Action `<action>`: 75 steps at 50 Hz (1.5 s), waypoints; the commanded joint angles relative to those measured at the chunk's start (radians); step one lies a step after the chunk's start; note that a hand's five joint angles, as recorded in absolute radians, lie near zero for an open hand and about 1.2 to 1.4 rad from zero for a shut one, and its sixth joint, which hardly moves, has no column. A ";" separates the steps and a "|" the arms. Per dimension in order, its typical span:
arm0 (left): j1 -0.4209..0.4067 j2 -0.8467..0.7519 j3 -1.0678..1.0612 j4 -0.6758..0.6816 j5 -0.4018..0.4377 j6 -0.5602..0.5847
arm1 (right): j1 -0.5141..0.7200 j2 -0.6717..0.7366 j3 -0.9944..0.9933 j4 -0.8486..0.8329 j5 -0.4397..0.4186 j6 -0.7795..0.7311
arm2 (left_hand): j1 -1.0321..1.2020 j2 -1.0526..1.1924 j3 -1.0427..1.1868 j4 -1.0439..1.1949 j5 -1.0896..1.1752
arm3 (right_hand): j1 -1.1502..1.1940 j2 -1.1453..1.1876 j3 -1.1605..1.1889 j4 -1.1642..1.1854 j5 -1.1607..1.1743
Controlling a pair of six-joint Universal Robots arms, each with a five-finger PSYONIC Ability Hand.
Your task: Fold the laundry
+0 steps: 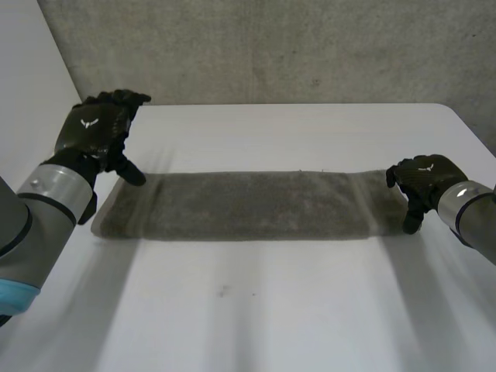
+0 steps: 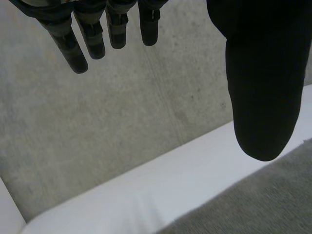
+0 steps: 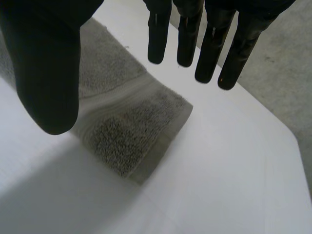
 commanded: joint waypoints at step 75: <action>0.020 -0.042 -0.099 0.070 -0.005 -0.015 | 0.434 0.207 -0.065 -0.453 -0.166 -0.184 | -0.006 0.008 0.008 0.006 -0.033 | 1.047 1.001 0.995 0.994 1.002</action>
